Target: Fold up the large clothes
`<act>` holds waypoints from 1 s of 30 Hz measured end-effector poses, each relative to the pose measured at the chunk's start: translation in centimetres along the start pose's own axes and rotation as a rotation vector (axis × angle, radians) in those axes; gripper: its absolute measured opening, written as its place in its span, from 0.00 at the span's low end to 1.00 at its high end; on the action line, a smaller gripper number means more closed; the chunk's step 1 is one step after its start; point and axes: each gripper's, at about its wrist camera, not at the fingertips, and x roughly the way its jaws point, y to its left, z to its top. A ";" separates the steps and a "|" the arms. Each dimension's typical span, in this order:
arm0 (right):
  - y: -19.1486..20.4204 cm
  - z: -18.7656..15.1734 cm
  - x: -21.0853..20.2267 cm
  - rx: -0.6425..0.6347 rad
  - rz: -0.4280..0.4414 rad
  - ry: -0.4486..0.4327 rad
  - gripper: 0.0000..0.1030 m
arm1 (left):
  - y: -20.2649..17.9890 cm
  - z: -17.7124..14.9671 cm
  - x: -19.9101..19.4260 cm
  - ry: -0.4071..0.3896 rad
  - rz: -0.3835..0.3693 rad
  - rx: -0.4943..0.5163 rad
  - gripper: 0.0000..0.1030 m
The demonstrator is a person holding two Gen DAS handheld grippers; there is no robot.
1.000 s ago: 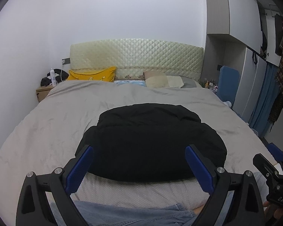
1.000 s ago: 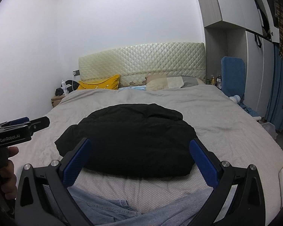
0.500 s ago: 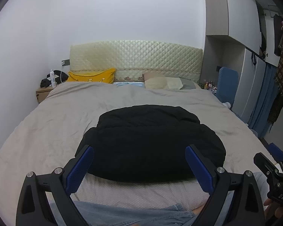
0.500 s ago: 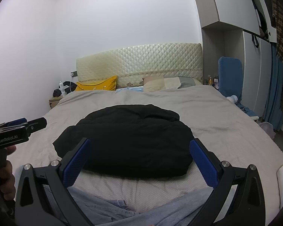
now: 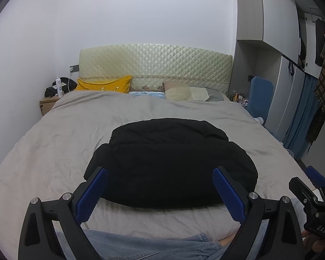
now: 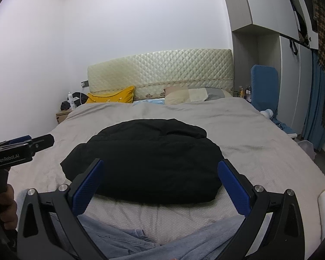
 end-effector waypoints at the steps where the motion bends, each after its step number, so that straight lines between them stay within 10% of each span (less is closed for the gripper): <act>1: 0.0 0.0 0.0 0.000 0.000 0.000 1.00 | 0.0 0.0 0.0 -0.001 0.001 0.002 0.95; 30: -0.1 0.1 -0.2 0.012 0.003 -0.008 1.00 | -0.3 -0.3 -0.4 -0.015 -0.003 0.014 0.95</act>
